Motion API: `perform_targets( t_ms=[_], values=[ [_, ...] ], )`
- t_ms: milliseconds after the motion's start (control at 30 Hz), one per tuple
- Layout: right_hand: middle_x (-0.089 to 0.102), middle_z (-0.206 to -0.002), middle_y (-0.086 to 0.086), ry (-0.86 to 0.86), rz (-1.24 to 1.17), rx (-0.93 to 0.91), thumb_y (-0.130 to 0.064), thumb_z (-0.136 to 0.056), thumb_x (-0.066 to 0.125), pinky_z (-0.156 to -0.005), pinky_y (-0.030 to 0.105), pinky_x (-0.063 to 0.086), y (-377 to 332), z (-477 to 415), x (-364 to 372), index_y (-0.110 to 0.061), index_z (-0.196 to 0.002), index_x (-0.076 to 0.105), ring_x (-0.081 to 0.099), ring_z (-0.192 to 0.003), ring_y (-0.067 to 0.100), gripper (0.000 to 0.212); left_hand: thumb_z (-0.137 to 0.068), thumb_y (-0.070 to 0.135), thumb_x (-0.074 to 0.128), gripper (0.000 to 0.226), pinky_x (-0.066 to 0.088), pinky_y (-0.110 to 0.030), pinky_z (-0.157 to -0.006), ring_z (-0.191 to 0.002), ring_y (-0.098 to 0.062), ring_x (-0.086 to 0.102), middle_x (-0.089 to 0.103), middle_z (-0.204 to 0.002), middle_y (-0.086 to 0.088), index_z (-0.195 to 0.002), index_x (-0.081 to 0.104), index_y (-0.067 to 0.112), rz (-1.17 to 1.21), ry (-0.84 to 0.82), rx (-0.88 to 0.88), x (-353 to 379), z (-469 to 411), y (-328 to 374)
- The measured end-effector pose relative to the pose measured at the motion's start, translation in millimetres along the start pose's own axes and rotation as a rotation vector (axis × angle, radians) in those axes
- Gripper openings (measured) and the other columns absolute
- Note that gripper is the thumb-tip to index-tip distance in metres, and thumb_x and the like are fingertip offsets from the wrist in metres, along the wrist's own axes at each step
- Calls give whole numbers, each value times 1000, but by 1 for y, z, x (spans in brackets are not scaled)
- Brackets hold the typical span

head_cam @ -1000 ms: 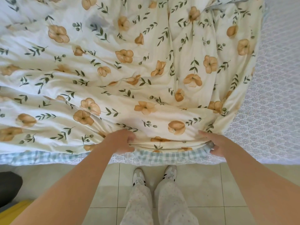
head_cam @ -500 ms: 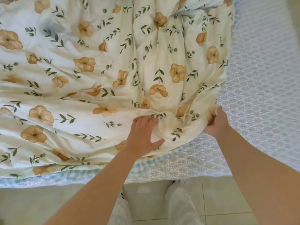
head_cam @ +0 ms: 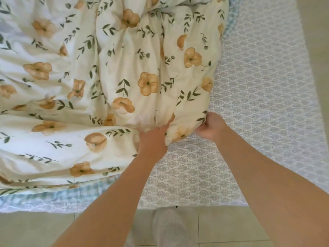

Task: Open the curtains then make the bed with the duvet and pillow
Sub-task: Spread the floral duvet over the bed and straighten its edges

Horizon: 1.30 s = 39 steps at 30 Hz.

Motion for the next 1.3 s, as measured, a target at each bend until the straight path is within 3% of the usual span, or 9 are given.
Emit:
perform_targets(
  t_ms=[133,300,467,600,733,900,1100,1200,1300],
  values=[
    [68,-120,16,-70,181,-4,-21,-102,44,-84,43,58,-7,-2,22,-7,-129,59,67,-108,31,34,-89,5,51,21,45,-25,-59,-79,-19,63,63,-81,3,-102,62,17,382,-85,-70,-8,-6,-13],
    [62,-129,19,-117,110,-135,-76,-79,47,-101,61,42,-54,-16,62,-13,-137,53,58,-119,41,86,-90,3,53,18,58,-36,-74,-79,-25,68,71,-85,-8,-98,67,9,489,-208,-128,-2,-7,-20],
    [71,-98,6,107,515,-245,-18,-82,73,-79,39,57,-93,-10,63,-6,-123,61,67,-89,23,44,-87,2,50,17,54,-34,-67,-70,-23,64,64,-71,-4,-79,60,12,405,-350,-93,10,-11,-15],
    [60,-86,0,456,981,-675,-8,-80,60,-58,25,46,-159,21,28,-11,-109,56,57,-75,17,29,-84,-3,54,46,45,-17,-62,-78,-6,59,58,-83,16,-108,54,36,320,-354,-10,7,-10,1],
    [54,-71,1,583,1034,-588,-6,-79,61,-61,30,47,-147,41,-73,-10,-82,55,54,-72,23,8,-80,-5,61,72,49,-34,-93,-115,-21,54,53,-123,4,-139,45,33,229,-378,21,19,-1,16],
    [53,-78,10,777,727,-199,-5,-77,68,-67,36,47,-48,73,-233,0,-100,57,52,-70,25,26,-76,10,67,63,32,-42,-111,-130,-17,37,40,-135,6,-131,51,37,78,-398,80,32,15,27],
    [57,-124,14,566,601,-283,2,-65,81,-88,43,52,-71,61,-211,-9,-142,36,59,-108,36,90,-63,43,78,73,28,-48,-111,-129,-16,35,35,-135,10,-130,47,48,-37,-367,141,43,25,24],
    [52,-126,7,537,369,-330,-31,-67,85,-98,46,48,-122,48,-193,-21,-150,22,56,-113,29,105,-58,44,79,75,27,-47,-111,-126,-15,34,35,-128,12,-126,48,52,-23,-358,134,47,20,23],
    [54,-116,4,624,527,-374,-52,-66,80,-90,37,46,-169,40,-177,-12,-148,27,55,-104,22,106,-56,49,81,79,27,-43,-112,-126,-14,33,36,-125,13,-128,48,50,17,-332,128,47,17,21]
  ],
)
Point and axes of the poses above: each hand's wrist, its own z-axis away from the middle knuckle, its own x-axis out of the palm, y = z × x, the point moved 10 cm from there along -z, towards the middle knuckle
